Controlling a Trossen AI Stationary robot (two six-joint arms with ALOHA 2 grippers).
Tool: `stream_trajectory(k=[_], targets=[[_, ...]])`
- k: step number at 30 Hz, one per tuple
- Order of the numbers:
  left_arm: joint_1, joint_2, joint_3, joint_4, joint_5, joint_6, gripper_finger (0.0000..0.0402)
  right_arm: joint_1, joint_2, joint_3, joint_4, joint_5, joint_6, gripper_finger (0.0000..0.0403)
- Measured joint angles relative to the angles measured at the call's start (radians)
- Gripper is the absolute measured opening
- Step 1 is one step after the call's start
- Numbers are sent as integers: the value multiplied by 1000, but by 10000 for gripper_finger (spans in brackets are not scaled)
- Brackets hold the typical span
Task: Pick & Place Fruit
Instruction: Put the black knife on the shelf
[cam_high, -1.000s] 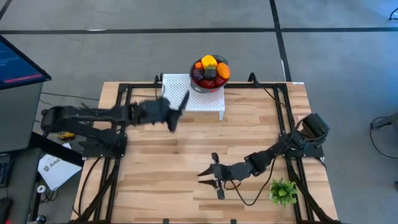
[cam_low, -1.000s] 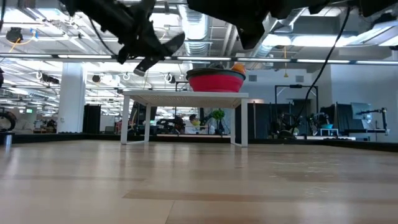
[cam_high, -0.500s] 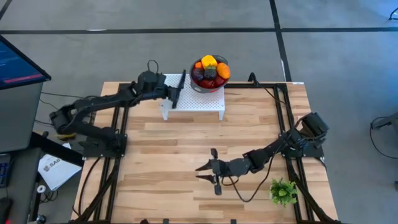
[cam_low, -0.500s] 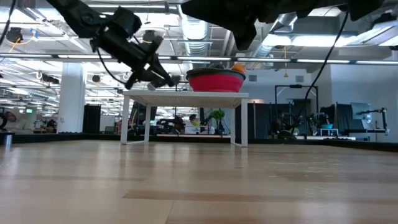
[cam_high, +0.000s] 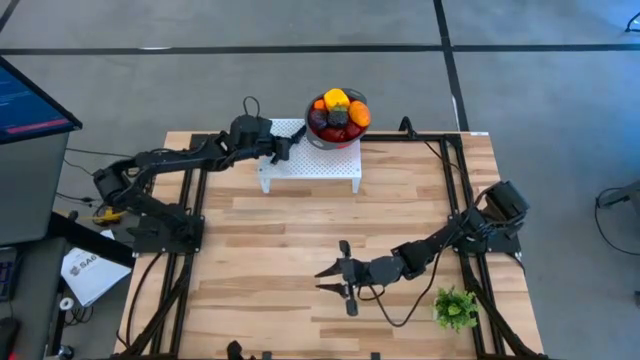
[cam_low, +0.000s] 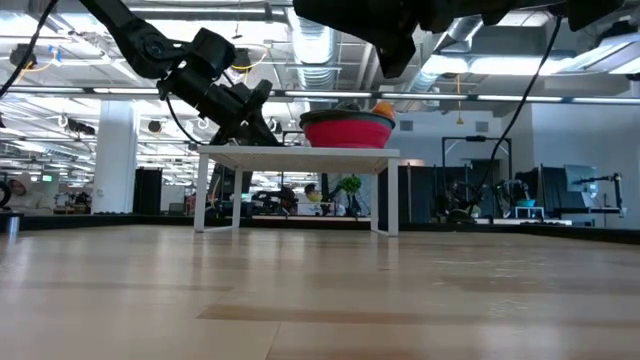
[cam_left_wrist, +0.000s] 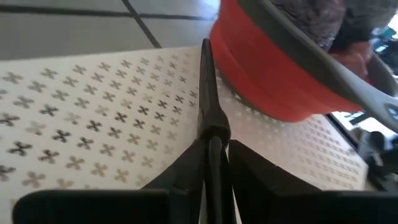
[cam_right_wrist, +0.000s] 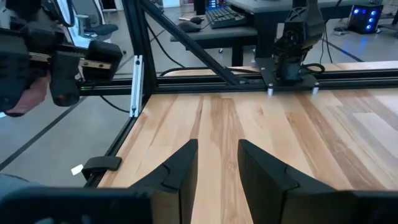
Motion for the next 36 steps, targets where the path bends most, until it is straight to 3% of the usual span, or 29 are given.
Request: stream_trajectory(k=[16,23,36], targets=[[0,0,0,1,-93,34,65,-1,0,0,1,0,0,108],[0,-1,0,-7,-70,13,66,0,0,0,1,0,0,108],[0,0,-3,-53,-74,6,109,0,0,0,1,0,0,108]])
